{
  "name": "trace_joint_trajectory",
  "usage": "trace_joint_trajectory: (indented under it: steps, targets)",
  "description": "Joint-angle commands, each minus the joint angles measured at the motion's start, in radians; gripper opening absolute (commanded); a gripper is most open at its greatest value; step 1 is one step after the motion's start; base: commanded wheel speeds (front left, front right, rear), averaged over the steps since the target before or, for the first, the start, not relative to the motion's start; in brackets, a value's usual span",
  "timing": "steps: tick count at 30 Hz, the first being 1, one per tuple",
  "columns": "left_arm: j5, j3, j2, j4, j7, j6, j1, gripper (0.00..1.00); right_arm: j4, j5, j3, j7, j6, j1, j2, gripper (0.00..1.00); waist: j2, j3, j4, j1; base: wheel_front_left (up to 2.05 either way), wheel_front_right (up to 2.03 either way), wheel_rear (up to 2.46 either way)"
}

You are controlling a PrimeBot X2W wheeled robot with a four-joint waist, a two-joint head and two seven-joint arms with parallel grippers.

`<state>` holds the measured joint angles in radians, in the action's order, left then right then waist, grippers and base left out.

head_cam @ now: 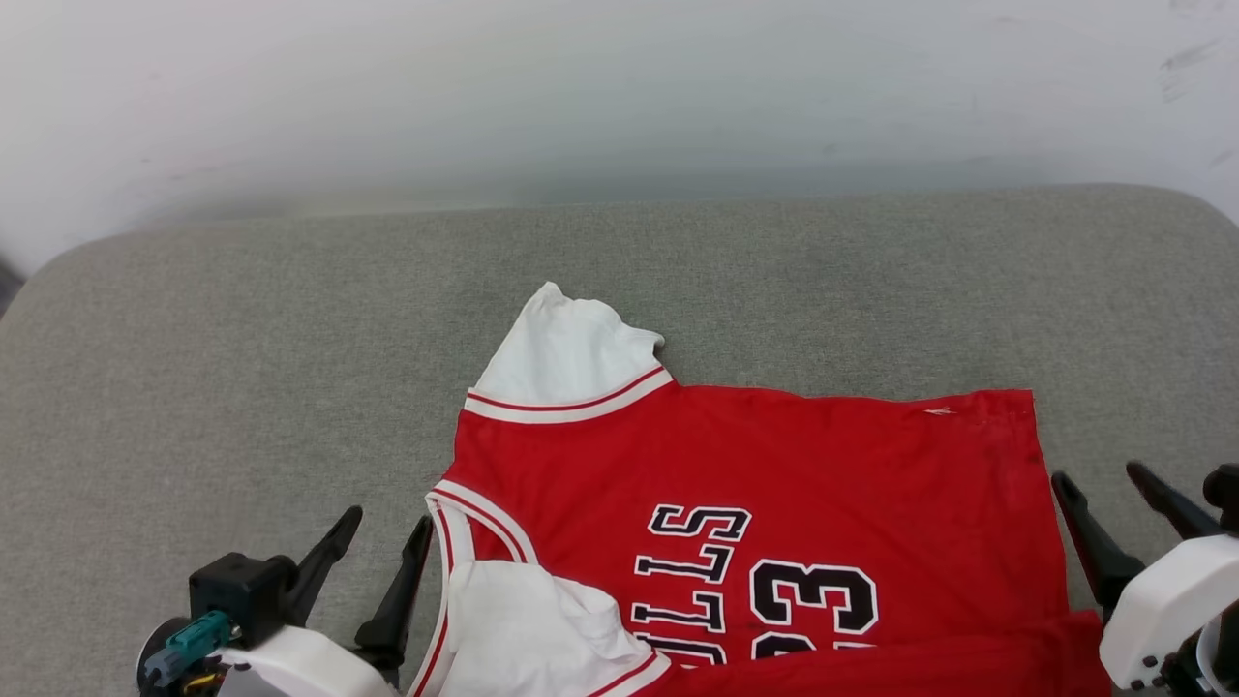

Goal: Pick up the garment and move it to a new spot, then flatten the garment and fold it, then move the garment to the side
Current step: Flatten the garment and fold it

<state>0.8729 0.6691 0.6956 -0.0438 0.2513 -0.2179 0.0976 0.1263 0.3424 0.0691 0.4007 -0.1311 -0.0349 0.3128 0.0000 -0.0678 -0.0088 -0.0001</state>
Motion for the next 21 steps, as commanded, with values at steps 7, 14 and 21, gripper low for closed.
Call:
trace_joint_trajectory:
  steps: [7,14,21]
  targets:
    - [-0.173,-0.207,-0.140,-0.072,0.015,-0.007,-0.040,1.00,0.024,0.010,-0.040,-0.255,0.001,0.026,-0.034,1.00,0.0000,0.009,-0.005,0.0001,0.00,0.00,0.00]
    - [-0.323,-0.394,-0.286,-0.116,0.014,0.103,-0.120,1.00,0.011,-0.011,-0.057,-0.474,0.001,0.048,-0.117,1.00,0.0000,-0.008,-0.023,0.0001,0.00,0.00,0.00]
    - [-0.380,-0.445,-0.338,-0.061,0.014,0.230,-0.080,1.00,-0.012,-0.048,-0.082,-0.562,0.001,0.083,-0.157,1.00,0.0000,-0.058,-0.051,0.0001,0.00,0.00,0.00]
